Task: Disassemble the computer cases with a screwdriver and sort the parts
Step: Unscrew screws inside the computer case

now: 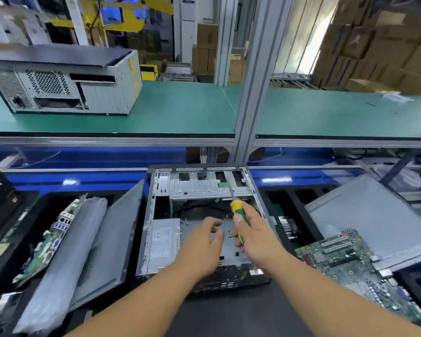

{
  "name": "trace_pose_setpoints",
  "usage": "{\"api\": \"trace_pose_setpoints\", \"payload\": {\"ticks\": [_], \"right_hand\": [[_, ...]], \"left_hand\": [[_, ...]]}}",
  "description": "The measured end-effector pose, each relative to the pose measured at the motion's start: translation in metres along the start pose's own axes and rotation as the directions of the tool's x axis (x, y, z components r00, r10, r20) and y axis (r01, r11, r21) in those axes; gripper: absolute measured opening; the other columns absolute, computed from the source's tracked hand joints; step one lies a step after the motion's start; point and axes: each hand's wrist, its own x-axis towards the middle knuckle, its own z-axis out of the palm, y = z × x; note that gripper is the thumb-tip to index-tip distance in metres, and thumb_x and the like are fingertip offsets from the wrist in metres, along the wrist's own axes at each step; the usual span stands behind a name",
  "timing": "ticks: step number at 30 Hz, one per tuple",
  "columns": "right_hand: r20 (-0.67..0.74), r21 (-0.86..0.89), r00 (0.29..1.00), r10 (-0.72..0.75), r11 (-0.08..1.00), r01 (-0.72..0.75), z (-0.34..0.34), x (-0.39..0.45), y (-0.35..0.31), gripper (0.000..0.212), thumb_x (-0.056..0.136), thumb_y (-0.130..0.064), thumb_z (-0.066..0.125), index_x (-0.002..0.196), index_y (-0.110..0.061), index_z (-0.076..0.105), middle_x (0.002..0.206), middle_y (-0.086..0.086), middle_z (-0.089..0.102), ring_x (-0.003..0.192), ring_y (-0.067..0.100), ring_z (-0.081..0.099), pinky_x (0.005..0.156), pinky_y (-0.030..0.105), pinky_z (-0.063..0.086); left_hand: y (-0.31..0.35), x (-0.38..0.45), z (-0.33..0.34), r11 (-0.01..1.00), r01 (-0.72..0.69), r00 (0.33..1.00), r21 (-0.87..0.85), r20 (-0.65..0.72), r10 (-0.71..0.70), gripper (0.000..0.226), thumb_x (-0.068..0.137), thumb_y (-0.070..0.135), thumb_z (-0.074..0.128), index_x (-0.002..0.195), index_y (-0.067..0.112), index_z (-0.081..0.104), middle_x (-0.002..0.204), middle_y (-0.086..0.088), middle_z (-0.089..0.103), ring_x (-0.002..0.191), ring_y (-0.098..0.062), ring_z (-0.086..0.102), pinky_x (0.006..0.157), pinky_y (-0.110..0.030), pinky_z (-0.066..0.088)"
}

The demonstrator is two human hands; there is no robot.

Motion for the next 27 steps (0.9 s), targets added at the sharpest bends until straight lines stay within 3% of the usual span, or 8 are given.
{"api": "trace_pose_setpoints", "payload": {"ticks": [3,6,9,13,18,21,25,27], "right_hand": [[-0.035,-0.045,0.999,0.008,0.999,-0.009,-0.034,0.026,-0.013,0.035,0.105,-0.018,0.047,0.127,-0.044,0.056,0.078,0.005,0.057,0.065,0.016,0.053,0.057,0.032,0.044],[-0.036,-0.130,0.998,0.050,0.990,-0.054,-0.061,0.048,-0.021,0.042,0.090,-0.009,0.045,0.107,-0.047,0.052,0.077,0.009,0.063,0.061,0.021,0.054,0.059,0.036,0.043],[0.015,-0.190,0.998,0.061,0.980,-0.057,-0.072,0.061,-0.019,0.041,0.091,-0.010,0.050,0.107,-0.048,0.049,0.080,0.005,0.066,0.060,0.018,0.058,0.057,0.035,0.047],[0.054,-0.139,0.998,0.035,0.990,-0.027,-0.071,0.070,-0.013,0.033,0.095,-0.010,0.059,0.113,-0.037,0.055,0.084,0.005,0.066,0.059,0.013,0.059,0.056,0.032,0.049],[-0.044,-0.321,0.991,-0.126,0.941,0.105,-0.080,0.091,-0.030,0.019,0.093,-0.023,0.069,0.096,-0.037,0.058,0.079,0.006,0.069,0.054,0.013,0.065,0.054,0.038,0.056],[-0.015,-0.433,0.973,-0.228,0.879,0.199,-0.082,0.104,-0.053,0.017,0.090,-0.031,0.071,0.094,-0.040,0.056,0.086,0.004,0.069,0.071,0.026,0.070,0.062,0.047,0.061],[0.024,-0.604,0.934,-0.355,0.739,0.297,-0.076,0.123,-0.088,0.018,0.086,-0.038,0.072,0.095,-0.038,0.057,0.084,-0.009,0.066,0.069,0.015,0.066,0.058,0.037,0.058],[0.062,-0.648,0.925,-0.374,0.690,0.322,-0.071,0.133,-0.102,0.019,0.085,-0.041,0.072,0.097,-0.038,0.057,0.081,-0.009,0.066,0.065,0.013,0.065,0.054,0.034,0.056]], "left_hand": [[0.011,0.021,0.015,0.991,0.045,0.990,-0.126,-0.125,-0.061,0.025,0.106,0.038,0.048,0.128,0.034,0.058,0.108,0.014,0.065,0.090,-0.001,0.060,0.079,-0.030,0.050],[0.016,0.040,0.029,0.977,0.070,0.969,-0.203,-0.218,-0.115,0.021,0.105,0.035,0.051,0.123,0.033,0.061,0.108,0.016,0.064,0.094,0.006,0.057,0.073,-0.020,0.043],[0.018,0.052,0.038,0.969,0.097,0.947,-0.227,-0.279,-0.160,0.022,0.104,0.033,0.055,0.123,0.031,0.064,0.105,0.017,0.064,0.095,0.003,0.057,0.077,-0.024,0.043],[0.016,0.062,0.041,0.963,0.091,0.926,-0.255,-0.335,-0.177,0.022,0.102,0.030,0.060,0.124,0.027,0.065,0.101,0.016,0.064,0.091,0.004,0.059,0.073,-0.012,0.041],[0.010,0.077,0.025,0.948,0.094,0.895,-0.304,-0.391,-0.214,0.031,0.097,0.028,0.069,0.128,0.026,0.062,0.099,0.011,0.066,0.084,-0.009,0.066,0.079,-0.031,0.056],[0.007,0.094,0.015,0.963,0.103,0.893,-0.249,-0.403,-0.200,0.037,0.096,0.029,0.071,0.132,0.026,0.061,0.103,0.013,0.065,0.088,-0.006,0.066,0.078,-0.026,0.052],[0.011,0.122,0.011,0.987,0.096,0.895,-0.130,-0.423,-0.143,0.045,0.096,0.027,0.072,0.140,0.023,0.059,0.118,0.006,0.066,0.096,-0.012,0.066,0.091,-0.031,0.052],[0.013,0.136,0.013,0.989,0.101,0.900,-0.105,-0.413,-0.136,0.045,0.098,0.028,0.070,0.141,0.025,0.059,0.121,0.005,0.066,0.097,-0.015,0.068,0.091,-0.039,0.057]]}}
